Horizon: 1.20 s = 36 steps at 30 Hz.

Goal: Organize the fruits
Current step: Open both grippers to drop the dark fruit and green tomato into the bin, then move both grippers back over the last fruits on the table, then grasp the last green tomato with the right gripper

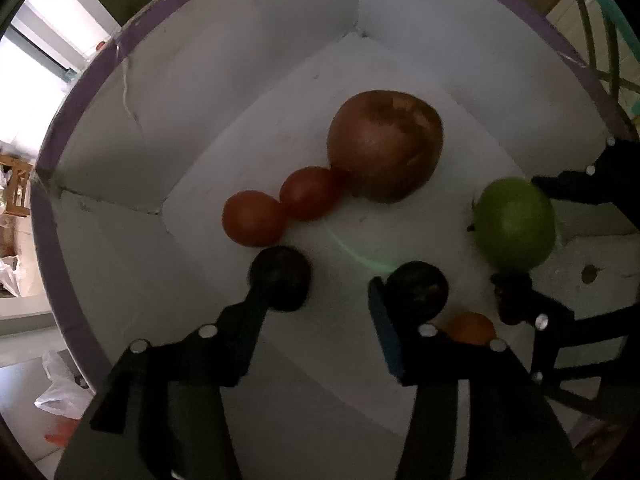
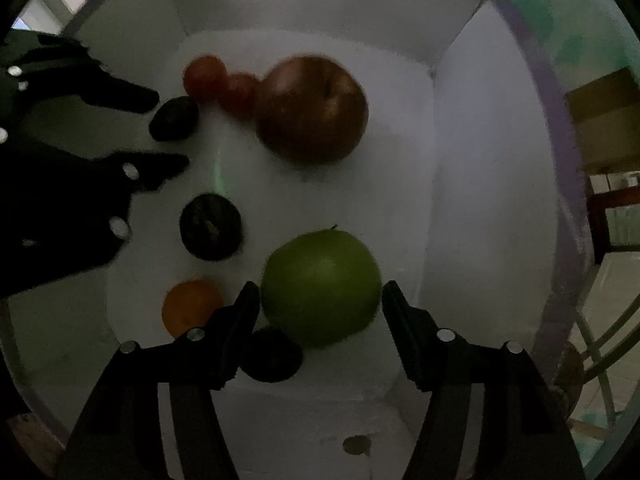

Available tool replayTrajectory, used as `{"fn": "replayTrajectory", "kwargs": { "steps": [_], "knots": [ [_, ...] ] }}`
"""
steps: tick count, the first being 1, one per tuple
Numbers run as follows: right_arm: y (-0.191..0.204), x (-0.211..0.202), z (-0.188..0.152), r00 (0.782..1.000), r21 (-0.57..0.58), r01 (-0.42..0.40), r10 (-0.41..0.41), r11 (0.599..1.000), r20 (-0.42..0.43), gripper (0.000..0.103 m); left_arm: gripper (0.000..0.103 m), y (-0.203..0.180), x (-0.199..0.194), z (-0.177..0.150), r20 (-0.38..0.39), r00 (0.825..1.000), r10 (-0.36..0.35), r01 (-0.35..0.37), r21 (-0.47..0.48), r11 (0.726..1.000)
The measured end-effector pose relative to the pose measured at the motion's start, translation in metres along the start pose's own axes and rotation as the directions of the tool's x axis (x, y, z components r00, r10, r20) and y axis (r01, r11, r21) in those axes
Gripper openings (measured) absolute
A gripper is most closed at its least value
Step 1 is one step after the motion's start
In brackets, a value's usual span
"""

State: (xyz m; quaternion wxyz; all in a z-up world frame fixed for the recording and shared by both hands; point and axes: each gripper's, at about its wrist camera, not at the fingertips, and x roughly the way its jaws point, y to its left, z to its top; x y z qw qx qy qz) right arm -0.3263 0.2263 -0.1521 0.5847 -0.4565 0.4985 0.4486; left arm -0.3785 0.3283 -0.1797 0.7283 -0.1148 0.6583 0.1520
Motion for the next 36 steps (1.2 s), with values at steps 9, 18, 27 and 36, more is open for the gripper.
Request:
{"fn": "replayTrajectory", "kwargs": {
  "steps": [9,18,27,36],
  "knots": [
    [0.015,-0.076,-0.027,0.978,-0.092,-0.011,0.03,0.996,0.207,0.071,0.083,0.019,-0.059,-0.005,0.266,0.961,-0.075,0.097,-0.072,0.993],
    [-0.032,-0.25,-0.115,0.756,0.01,0.06,-0.052,0.998,0.653,0.087,0.102,-0.006,-0.228,0.018,0.733,0.68,-0.009,0.157,-0.134,0.978],
    [-0.19,-0.248,-0.238,0.7,0.56,0.067,-0.439,0.826,0.563,0.088,0.102,-0.198,-0.277,0.111,0.705,0.634,-0.317,0.241,0.209,0.948],
    [-0.389,-0.197,-0.313,0.784,0.867,-0.087,-0.503,0.491,0.364,0.088,0.102,-0.35,-0.203,0.268,0.555,0.73,-0.399,0.301,0.263,0.917]
  ]
}}
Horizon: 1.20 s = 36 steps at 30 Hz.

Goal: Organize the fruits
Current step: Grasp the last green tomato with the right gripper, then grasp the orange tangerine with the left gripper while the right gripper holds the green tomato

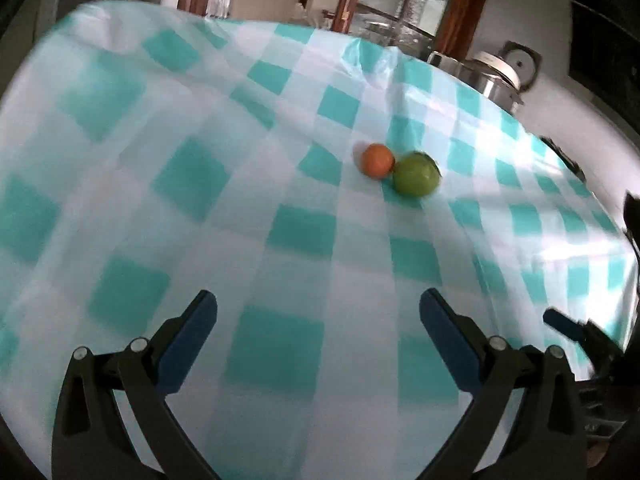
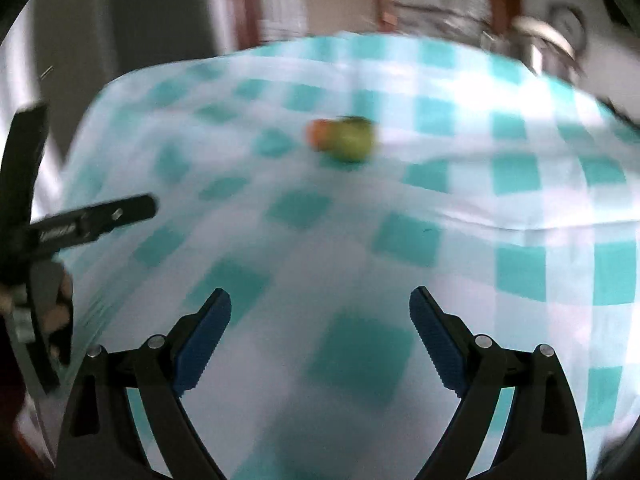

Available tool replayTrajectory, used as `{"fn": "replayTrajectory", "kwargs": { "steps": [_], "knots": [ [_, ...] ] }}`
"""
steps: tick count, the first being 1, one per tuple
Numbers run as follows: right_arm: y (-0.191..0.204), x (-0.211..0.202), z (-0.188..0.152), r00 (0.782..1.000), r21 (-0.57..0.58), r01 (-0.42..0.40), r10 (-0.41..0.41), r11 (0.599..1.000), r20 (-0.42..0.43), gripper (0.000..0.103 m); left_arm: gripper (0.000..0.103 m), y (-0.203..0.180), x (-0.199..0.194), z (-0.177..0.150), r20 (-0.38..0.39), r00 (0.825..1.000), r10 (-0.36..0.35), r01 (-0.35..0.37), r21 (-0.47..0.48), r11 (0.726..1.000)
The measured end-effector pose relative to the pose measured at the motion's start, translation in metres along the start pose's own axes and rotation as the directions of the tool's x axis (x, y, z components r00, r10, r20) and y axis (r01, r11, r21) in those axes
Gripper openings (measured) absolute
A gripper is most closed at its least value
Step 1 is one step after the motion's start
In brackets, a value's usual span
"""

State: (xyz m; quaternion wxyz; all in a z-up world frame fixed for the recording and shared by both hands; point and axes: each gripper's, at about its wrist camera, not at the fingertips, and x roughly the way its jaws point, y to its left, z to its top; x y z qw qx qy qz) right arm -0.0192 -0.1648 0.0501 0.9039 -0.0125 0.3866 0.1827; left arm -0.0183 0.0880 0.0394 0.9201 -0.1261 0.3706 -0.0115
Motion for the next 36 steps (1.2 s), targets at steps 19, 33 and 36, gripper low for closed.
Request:
{"fn": "replayTrajectory", "kwargs": {
  "steps": [19,33,36],
  "knots": [
    [0.0,0.181,0.135,0.989,-0.128,0.059,-0.075,0.99,-0.127,0.088,0.101,0.026,0.031,0.012,0.058,0.996,-0.072,0.082,-0.183,0.98],
    [-0.019,0.16,0.116,0.996,-0.013,-0.032,0.031,0.999,-0.084,0.061,0.101,0.027,0.031,0.012,0.046,0.997,-0.059,0.067,-0.194,0.979],
    [-0.039,0.121,0.086,1.0,0.088,-0.006,0.007,0.996,-0.017,0.061,0.101,0.022,0.033,0.012,0.024,0.998,-0.066,0.069,-0.171,0.983]
  ]
}}
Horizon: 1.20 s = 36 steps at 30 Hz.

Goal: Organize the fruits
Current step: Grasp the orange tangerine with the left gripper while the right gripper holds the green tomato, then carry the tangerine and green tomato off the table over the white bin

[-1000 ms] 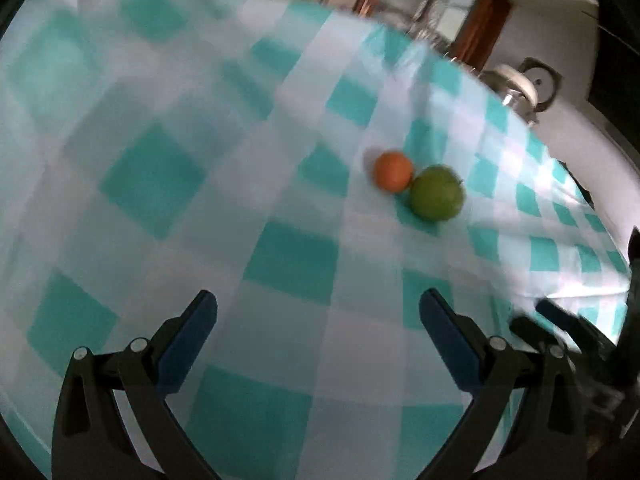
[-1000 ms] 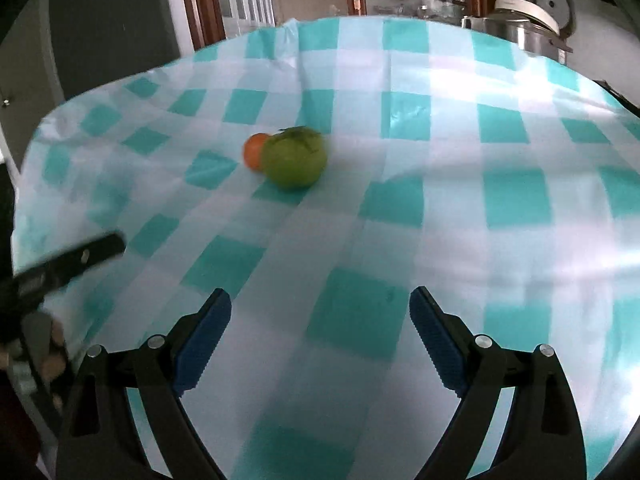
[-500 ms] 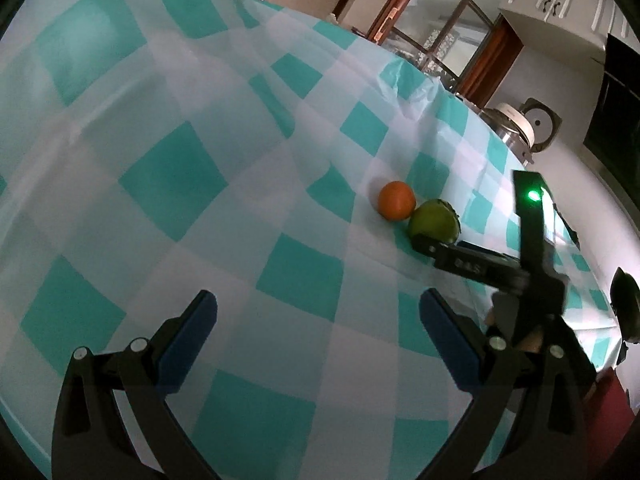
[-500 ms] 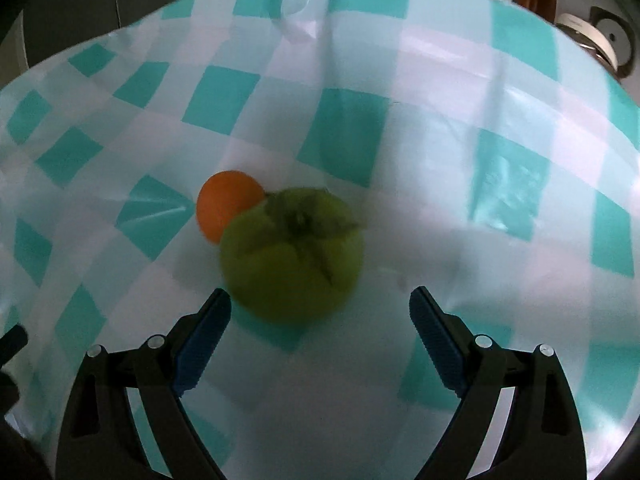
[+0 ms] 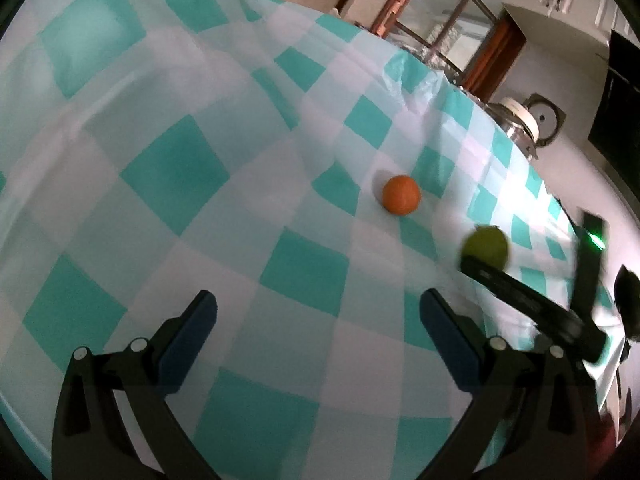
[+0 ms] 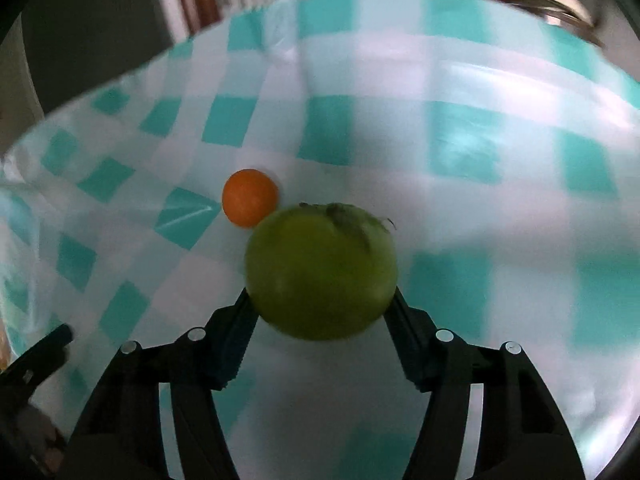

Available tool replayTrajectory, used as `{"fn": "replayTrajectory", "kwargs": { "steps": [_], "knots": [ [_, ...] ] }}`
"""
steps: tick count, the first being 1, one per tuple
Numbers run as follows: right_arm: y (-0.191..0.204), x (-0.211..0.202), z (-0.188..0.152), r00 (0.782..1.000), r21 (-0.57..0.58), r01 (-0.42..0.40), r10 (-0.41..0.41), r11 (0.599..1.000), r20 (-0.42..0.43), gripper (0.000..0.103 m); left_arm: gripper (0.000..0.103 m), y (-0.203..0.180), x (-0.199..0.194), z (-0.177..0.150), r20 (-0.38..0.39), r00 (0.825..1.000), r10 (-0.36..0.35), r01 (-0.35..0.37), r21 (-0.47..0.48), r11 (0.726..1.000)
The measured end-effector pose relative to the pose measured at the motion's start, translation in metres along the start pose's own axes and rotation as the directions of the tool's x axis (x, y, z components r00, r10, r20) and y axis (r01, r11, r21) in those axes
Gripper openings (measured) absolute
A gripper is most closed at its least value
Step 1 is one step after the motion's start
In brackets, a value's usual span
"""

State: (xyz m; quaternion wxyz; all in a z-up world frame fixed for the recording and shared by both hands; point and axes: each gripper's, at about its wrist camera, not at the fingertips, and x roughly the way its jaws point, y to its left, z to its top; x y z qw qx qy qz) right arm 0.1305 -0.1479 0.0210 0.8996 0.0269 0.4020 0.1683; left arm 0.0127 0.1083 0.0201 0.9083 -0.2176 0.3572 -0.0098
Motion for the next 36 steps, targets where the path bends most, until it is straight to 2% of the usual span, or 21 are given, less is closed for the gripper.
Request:
{"fn": "replayTrajectory", "kwargs": {
  "steps": [3,6,8,12,16,20,23,24,27,28,30,33,36],
  "knots": [
    [-0.023,-0.029,-0.024,0.999,0.108,0.019,-0.022,0.994,0.031,0.059,0.101,-0.003,0.004,-0.001,-0.038,0.999,-0.032,0.032,0.013,0.999],
    [-0.04,-0.046,-0.032,0.992,0.185,0.061,-0.08,0.981,0.097,0.05,0.101,-0.007,0.009,-0.001,-0.068,0.997,-0.02,0.022,0.031,0.999],
    [-0.046,-0.046,-0.032,0.992,0.22,0.037,-0.062,0.975,0.109,0.048,0.101,-0.011,0.015,0.001,-0.091,0.996,0.015,-0.011,0.044,0.999],
    [-0.055,-0.057,-0.036,0.992,0.262,-0.014,-0.021,0.965,0.127,0.049,0.101,-0.036,0.037,0.016,-0.086,0.992,0.091,-0.083,0.094,0.992],
    [-0.058,-0.056,-0.036,0.991,0.274,-0.037,0.0,0.961,0.132,0.049,0.101,-0.07,0.074,0.037,-0.094,0.988,0.123,-0.107,0.157,0.982],
    [-0.056,-0.055,-0.035,0.991,0.273,-0.041,0.004,0.961,0.134,0.05,0.101,-0.103,0.126,0.059,-0.097,0.975,0.202,-0.174,0.242,0.954],
    [-0.057,-0.056,-0.036,0.991,0.272,-0.044,0.007,0.961,0.136,0.05,0.101,-0.118,0.151,0.069,-0.075,0.962,0.261,-0.231,0.281,0.931],
    [-0.058,-0.056,-0.037,0.99,0.273,-0.044,0.006,0.961,0.138,0.051,0.099,-0.122,0.16,0.073,-0.071,0.955,0.289,-0.256,0.302,0.918],
    [-0.058,-0.055,-0.037,0.99,0.273,-0.048,0.01,0.961,0.14,0.051,0.063,-0.125,0.179,0.078,-0.097,0.937,0.336,-0.289,0.326,0.9],
    [-0.058,-0.055,-0.037,0.99,0.273,-0.049,0.01,0.961,0.14,0.052,0.044,-0.126,0.178,0.078,-0.087,0.941,0.327,-0.281,0.336,0.899],
    [-0.058,-0.055,-0.037,0.99,0.272,-0.05,0.012,0.961,0.14,0.052,0.043,-0.13,0.171,0.07,-0.087,0.945,0.315,-0.258,0.39,0.884],
    [-0.059,-0.055,-0.037,0.99,0.272,-0.051,0.014,0.961,0.139,0.052,0.043,-0.124,0.138,0.046,-0.08,0.965,0.248,-0.195,0.411,0.891],
    [-0.058,-0.055,-0.037,0.99,0.271,-0.049,0.011,0.961,0.138,0.052,0.043,-0.105,0.083,0.013,-0.063,0.985,0.161,-0.127,0.373,0.919]
  ]
}}
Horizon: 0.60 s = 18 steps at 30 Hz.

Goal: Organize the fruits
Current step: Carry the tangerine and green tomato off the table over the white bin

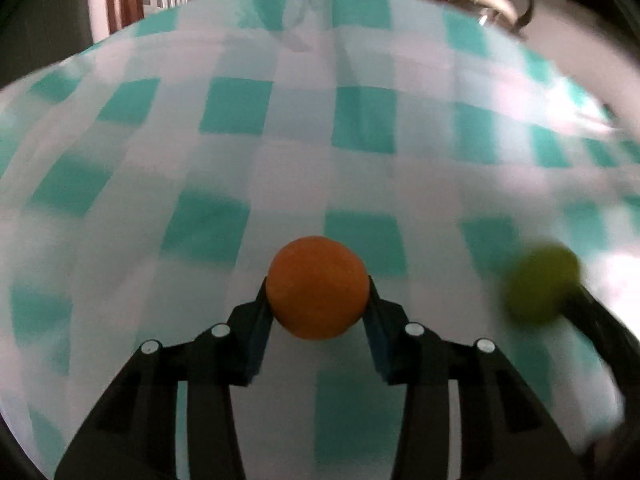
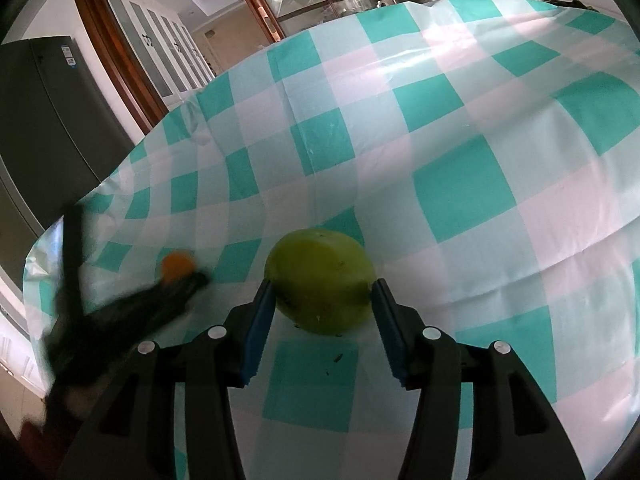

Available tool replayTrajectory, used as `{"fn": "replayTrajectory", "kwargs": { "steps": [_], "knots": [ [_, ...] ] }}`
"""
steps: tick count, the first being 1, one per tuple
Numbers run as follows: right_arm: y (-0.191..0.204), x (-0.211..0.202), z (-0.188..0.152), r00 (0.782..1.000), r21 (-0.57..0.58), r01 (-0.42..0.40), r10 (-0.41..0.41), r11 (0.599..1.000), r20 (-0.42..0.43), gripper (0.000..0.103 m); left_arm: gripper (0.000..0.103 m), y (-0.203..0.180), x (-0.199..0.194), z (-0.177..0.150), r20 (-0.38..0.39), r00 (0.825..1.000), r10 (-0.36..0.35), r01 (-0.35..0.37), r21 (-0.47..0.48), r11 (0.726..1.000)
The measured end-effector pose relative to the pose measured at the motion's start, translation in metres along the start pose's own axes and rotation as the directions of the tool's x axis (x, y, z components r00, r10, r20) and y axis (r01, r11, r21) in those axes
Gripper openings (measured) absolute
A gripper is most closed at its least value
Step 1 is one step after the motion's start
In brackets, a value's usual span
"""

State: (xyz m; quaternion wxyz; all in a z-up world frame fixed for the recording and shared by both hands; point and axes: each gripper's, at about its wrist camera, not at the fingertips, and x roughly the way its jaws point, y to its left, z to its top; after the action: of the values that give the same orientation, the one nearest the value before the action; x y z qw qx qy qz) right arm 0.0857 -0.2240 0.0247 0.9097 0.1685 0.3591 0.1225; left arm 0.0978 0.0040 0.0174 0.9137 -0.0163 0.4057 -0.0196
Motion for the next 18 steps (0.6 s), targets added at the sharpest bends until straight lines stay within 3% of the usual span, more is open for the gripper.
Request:
{"fn": "replayTrajectory", "kwargs": {
  "steps": [6,11,18],
  "knots": [
    [0.002,0.004,0.0,1.0,-0.012,0.011,-0.011,1.0,-0.026,0.058,0.043,0.042,-0.068,-0.071,0.086,0.993,-0.075,0.09,-0.182,0.979],
    [0.008,0.011,0.0,0.997,-0.031,0.05,-0.051,0.998,-0.056,0.065,0.043,0.043,-0.062,-0.075,0.058,0.977,-0.204,0.212,-0.242,0.947],
    [0.029,0.037,0.008,0.983,-0.132,0.14,-0.153,0.981,-0.097,0.069,0.043,0.046,-0.064,-0.072,0.066,0.97,-0.233,0.242,-0.251,0.937]
  ]
}}
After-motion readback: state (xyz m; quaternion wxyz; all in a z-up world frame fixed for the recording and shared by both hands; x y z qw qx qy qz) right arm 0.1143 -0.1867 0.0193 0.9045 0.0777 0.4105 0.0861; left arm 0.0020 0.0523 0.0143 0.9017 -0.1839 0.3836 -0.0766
